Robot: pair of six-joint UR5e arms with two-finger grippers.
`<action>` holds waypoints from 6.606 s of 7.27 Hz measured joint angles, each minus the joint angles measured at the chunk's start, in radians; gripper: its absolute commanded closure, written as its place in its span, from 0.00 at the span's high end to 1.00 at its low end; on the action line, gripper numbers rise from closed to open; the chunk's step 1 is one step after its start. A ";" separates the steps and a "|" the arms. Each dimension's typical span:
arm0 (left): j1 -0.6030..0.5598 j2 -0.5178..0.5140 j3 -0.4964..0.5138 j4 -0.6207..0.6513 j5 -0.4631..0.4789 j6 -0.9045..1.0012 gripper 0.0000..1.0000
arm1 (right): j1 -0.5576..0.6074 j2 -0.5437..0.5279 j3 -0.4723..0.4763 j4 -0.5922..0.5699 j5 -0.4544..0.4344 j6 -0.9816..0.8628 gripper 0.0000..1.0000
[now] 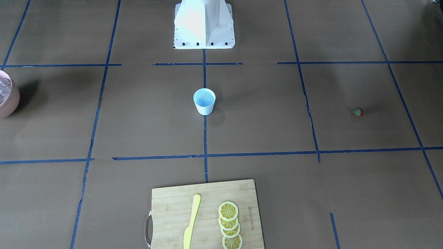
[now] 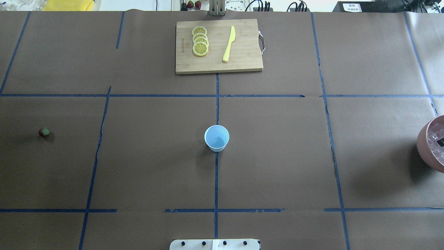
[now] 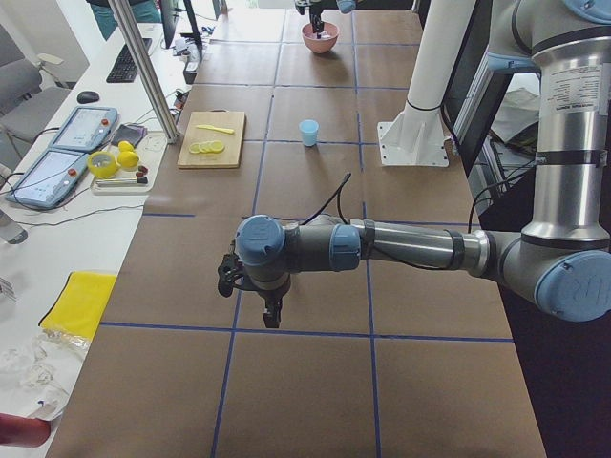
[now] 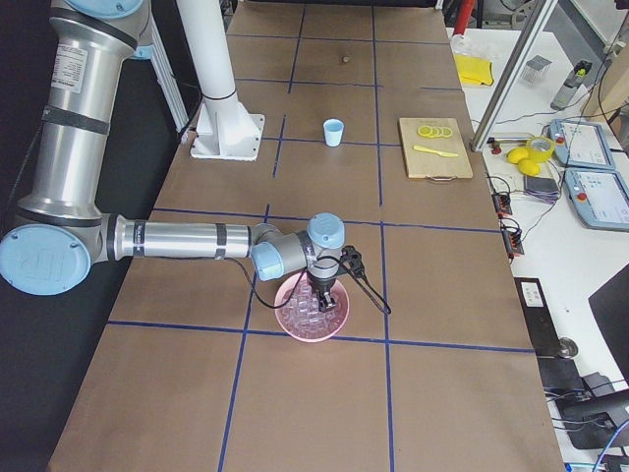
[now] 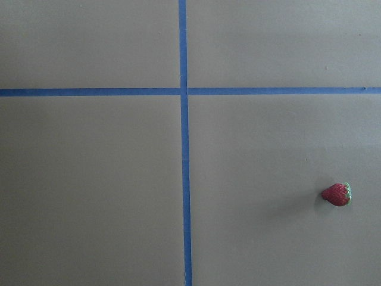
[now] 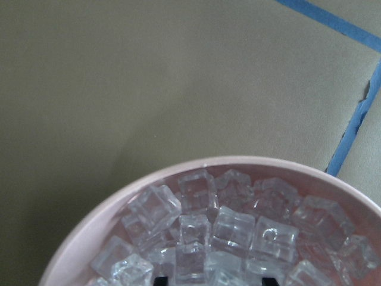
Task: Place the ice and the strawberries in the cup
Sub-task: 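Grasp one clear ice cube from the bowl with the right gripper, then carry the ice cube with the right gripper over the blue cup, then open the right gripper to drop the ice cube into the cup, then move the empty right gripper back to the pink bowl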
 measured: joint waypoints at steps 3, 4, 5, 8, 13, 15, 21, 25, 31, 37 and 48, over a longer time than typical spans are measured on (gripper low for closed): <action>0.000 -0.001 0.000 0.000 0.000 -0.001 1.00 | -0.001 0.000 0.000 -0.002 0.000 0.000 0.25; 0.000 0.000 0.000 0.000 0.000 -0.001 1.00 | -0.001 -0.001 0.000 -0.003 0.000 0.000 0.10; -0.001 0.000 0.000 0.001 -0.001 -0.001 1.00 | -0.001 -0.001 0.000 -0.002 0.000 -0.001 0.02; -0.001 0.000 -0.003 0.001 -0.002 -0.002 1.00 | 0.003 -0.001 0.014 -0.001 0.007 -0.004 0.00; 0.000 0.000 -0.006 0.003 -0.002 -0.005 1.00 | 0.081 0.005 0.222 -0.192 0.073 -0.005 0.00; 0.000 0.000 -0.006 0.003 -0.002 -0.005 1.00 | 0.105 0.112 0.333 -0.410 0.074 0.001 0.00; 0.000 -0.001 -0.005 0.007 -0.002 -0.005 1.00 | -0.173 0.691 0.315 -0.795 0.056 0.424 0.00; 0.001 -0.004 -0.007 0.003 0.008 -0.006 1.00 | -0.531 0.976 0.143 -0.682 -0.169 0.918 0.00; 0.001 -0.006 -0.003 0.003 0.009 -0.007 1.00 | -0.685 1.142 -0.166 -0.531 -0.290 1.063 0.00; 0.002 -0.007 -0.003 0.003 0.009 -0.008 1.00 | -0.688 1.127 -0.175 -0.535 -0.307 1.061 0.65; 0.000 -0.014 -0.015 0.003 0.003 -0.012 1.00 | -0.406 0.662 0.413 -0.789 -0.327 0.840 1.00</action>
